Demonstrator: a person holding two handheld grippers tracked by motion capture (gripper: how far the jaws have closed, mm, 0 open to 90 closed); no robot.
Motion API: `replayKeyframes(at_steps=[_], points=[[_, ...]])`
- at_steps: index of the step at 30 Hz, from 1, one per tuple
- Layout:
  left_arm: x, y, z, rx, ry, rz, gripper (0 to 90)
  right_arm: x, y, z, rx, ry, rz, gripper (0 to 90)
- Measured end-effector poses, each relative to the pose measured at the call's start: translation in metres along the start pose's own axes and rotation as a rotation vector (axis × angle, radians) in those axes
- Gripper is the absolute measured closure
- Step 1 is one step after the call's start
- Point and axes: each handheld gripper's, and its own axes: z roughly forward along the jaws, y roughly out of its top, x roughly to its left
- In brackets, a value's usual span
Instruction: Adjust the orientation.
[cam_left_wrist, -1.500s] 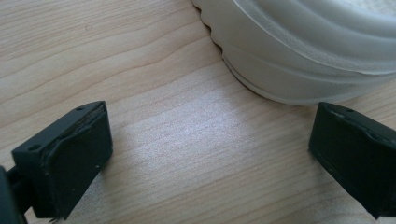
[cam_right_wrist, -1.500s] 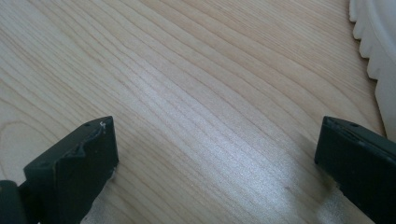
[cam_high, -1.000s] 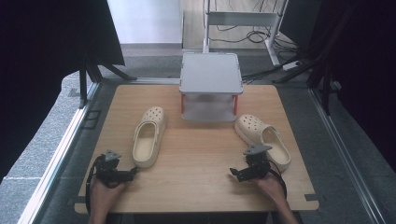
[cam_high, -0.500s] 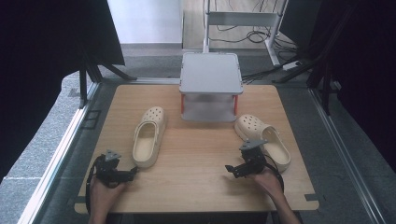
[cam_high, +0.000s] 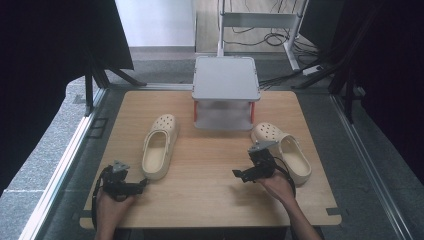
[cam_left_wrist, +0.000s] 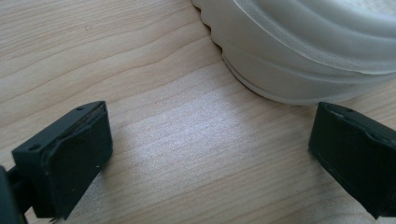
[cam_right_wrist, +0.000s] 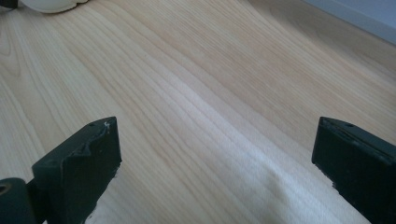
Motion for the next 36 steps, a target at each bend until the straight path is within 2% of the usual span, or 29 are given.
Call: replayKeyframes(at_steps=[13,23,36], points=[[0.000,0.000,0.000,0.000,0.000,0.000,0.0,0.012,0.037,0.022,0.004,0.026,-0.033,2.2],[0.000,0.000,0.000,0.000,0.000,0.000,0.0,0.021,0.064,0.042,-0.002,0.028,-0.072,1.7],[0.000,-0.001,-0.001,-0.001,-0.003,0.006,0.0,0.034,0.095,0.069,-0.005,0.070,-0.066,2.6]])
